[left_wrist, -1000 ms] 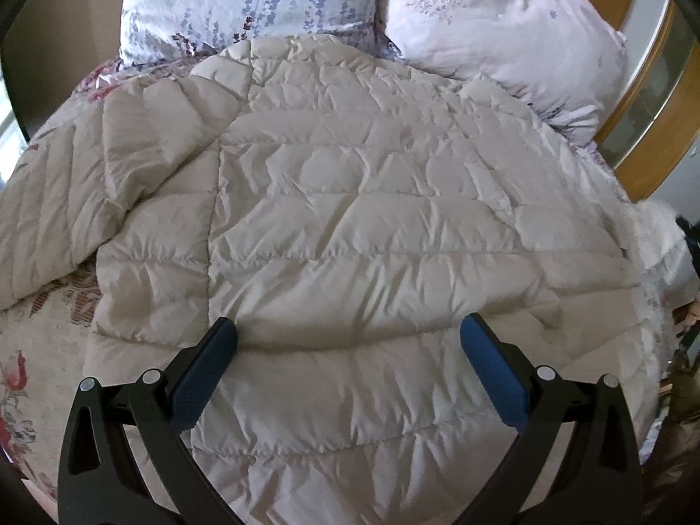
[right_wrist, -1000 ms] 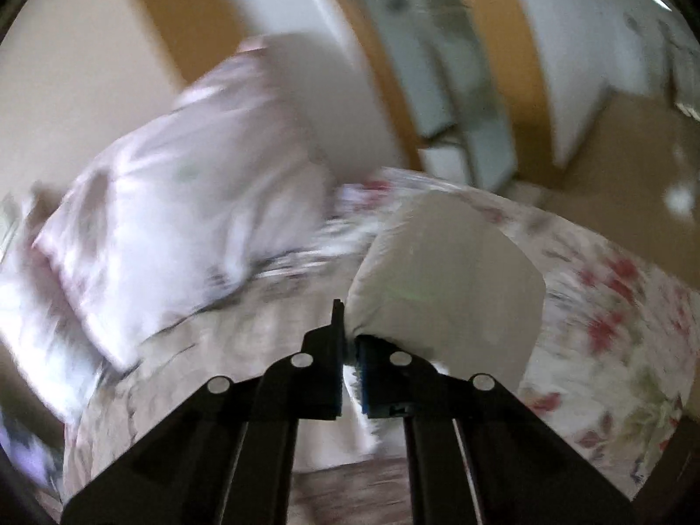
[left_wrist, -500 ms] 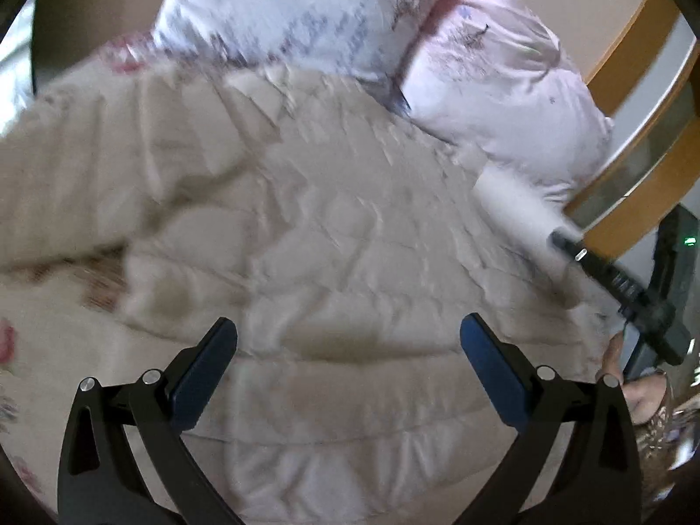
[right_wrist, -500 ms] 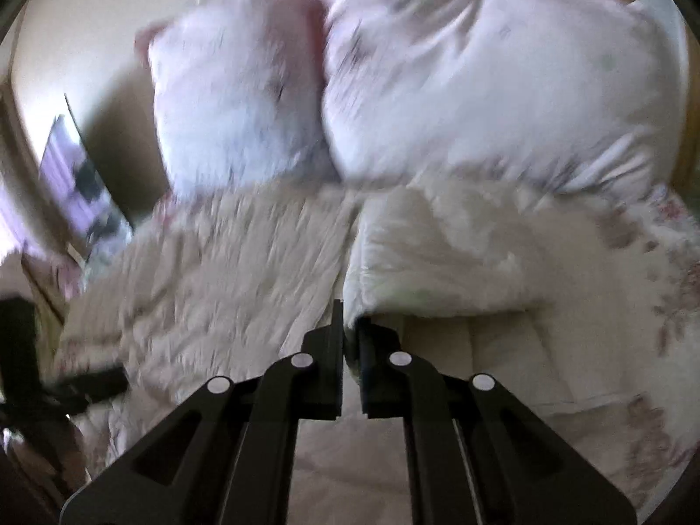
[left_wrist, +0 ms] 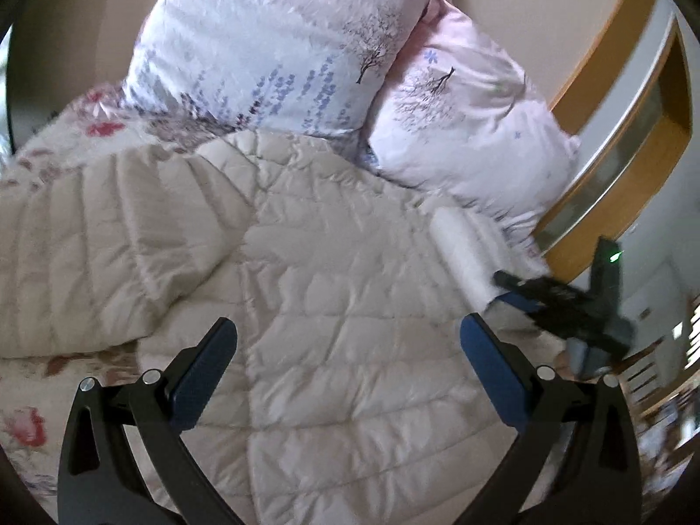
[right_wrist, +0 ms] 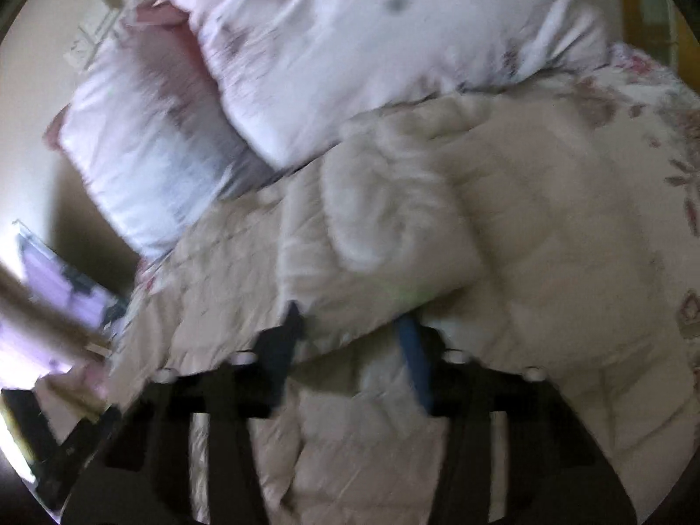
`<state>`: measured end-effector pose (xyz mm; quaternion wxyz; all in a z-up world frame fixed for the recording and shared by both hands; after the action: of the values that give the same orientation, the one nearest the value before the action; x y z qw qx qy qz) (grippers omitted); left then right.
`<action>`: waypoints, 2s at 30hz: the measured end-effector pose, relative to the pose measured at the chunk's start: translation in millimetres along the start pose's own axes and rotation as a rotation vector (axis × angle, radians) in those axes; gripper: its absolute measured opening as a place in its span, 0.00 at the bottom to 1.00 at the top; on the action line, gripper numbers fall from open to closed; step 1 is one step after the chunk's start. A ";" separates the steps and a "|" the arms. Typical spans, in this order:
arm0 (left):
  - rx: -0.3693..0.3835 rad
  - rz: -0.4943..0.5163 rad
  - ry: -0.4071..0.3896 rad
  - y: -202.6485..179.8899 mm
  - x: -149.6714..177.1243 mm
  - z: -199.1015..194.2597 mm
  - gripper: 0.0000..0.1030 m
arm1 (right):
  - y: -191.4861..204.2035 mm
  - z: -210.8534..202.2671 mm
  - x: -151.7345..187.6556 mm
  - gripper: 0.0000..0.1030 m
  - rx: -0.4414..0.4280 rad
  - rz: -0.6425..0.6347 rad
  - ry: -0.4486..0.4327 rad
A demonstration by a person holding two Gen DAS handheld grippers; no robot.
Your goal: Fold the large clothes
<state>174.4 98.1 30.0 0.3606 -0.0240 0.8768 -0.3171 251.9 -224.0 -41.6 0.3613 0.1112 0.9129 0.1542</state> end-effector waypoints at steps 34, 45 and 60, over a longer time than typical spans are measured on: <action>0.131 -0.339 0.017 46.7 -5.2 102.3 0.00 | 10.3 -10.7 39.1 0.68 -0.128 -0.085 0.113; 0.157 -0.362 0.014 52.9 9.2 81.7 0.00 | 121.5 23.6 33.7 0.56 -0.022 -0.487 -0.008; -0.168 -0.250 -0.185 115.9 47.4 -63.3 0.72 | 162.4 46.0 50.3 0.03 0.052 -0.617 -0.065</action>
<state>120.0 211.9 -31.6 0.3942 -0.1921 0.8536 -0.2813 262.7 -48.3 -46.1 0.4170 -0.1569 0.8952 0.0102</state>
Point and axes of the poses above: each gripper's, at about its wrist camera, not at the fingertips, and z roughly the way its jaws point, y to its left, x to its underside, the point moved 2 cm from there along z, roughly the way its jaws point, and after that the axes turned 9 degrees about x, right-handed, at the moved point
